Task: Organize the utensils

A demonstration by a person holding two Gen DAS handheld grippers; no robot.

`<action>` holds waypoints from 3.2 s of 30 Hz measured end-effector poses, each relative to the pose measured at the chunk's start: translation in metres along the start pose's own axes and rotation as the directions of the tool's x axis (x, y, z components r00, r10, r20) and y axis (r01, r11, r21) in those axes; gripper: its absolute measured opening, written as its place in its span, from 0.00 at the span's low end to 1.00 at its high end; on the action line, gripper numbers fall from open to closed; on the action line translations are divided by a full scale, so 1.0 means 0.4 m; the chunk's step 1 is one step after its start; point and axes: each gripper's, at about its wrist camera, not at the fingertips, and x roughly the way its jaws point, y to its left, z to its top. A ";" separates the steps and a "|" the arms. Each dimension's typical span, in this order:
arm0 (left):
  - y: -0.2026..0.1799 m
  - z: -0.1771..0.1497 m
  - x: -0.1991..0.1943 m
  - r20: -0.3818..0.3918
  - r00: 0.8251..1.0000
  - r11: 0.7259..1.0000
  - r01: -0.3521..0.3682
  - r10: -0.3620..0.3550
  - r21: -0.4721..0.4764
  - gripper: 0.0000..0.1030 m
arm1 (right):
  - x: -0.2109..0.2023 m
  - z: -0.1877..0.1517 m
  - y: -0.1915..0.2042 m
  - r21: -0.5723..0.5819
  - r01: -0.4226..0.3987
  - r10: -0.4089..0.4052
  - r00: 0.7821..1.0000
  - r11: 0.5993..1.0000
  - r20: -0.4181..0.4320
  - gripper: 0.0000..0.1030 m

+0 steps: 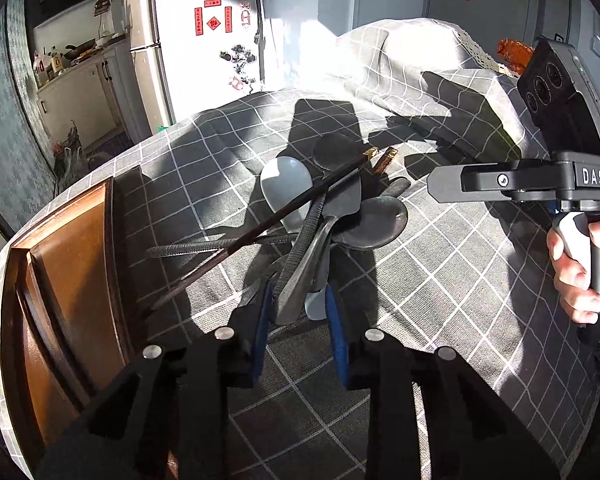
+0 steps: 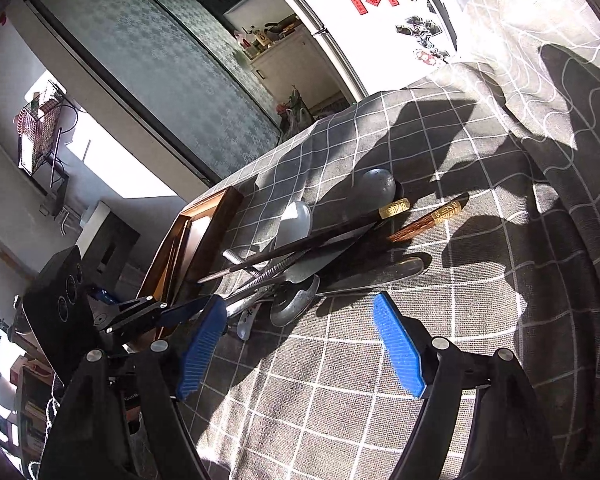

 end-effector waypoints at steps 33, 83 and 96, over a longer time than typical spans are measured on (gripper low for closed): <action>-0.214 -0.092 -0.115 0.042 0.998 0.989 0.035 -0.041 0.141 0.03 | 0.063 0.013 -0.042 0.146 -0.045 0.051 0.998 0.988 -0.038 0.58; 0.258 -0.241 -0.227 0.075 0.980 0.966 -0.165 0.183 -0.199 0.05 | 0.514 0.076 0.448 -0.181 -0.095 0.065 0.985 0.979 -0.162 0.20; 0.293 -0.244 -0.216 0.062 0.976 0.943 -0.182 0.207 -0.280 0.30 | 0.378 0.057 0.459 -0.199 -0.104 0.078 0.987 0.974 -0.138 0.55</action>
